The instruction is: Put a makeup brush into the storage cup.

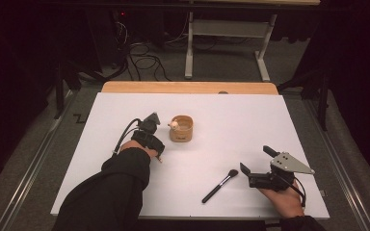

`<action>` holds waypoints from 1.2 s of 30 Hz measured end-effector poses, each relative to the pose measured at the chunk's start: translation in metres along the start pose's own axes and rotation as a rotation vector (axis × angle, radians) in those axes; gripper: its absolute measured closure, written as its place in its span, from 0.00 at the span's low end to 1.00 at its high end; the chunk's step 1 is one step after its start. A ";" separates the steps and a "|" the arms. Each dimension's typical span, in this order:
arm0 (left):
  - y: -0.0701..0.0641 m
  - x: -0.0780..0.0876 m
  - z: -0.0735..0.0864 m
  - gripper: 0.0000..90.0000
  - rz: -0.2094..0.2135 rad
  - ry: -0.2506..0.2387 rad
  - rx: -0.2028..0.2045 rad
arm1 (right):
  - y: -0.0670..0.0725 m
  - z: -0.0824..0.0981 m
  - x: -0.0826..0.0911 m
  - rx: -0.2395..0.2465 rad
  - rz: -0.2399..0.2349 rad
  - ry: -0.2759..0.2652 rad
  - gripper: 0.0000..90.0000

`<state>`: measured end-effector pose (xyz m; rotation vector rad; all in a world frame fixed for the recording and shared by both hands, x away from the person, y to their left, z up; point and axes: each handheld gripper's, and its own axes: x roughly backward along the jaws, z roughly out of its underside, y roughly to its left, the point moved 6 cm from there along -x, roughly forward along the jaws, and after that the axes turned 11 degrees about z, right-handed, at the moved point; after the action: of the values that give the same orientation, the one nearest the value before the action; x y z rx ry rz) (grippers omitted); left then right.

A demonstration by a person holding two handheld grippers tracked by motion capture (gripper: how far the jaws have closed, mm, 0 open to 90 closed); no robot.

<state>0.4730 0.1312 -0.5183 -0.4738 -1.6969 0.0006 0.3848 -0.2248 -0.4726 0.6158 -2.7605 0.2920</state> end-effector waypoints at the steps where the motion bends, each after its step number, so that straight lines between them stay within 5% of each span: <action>1: 0.001 0.000 0.000 0.45 -0.005 -0.001 -0.003 | 0.000 0.000 0.000 0.000 0.000 0.000 0.00; 36: 0.014 0.007 0.004 0.83 -0.019 0.013 -0.074 | -0.001 0.000 0.001 -0.004 0.004 -0.003 0.00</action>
<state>0.4731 0.1469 -0.5155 -0.5118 -1.6927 -0.0800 0.3847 -0.2257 -0.4724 0.6104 -2.7644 0.2860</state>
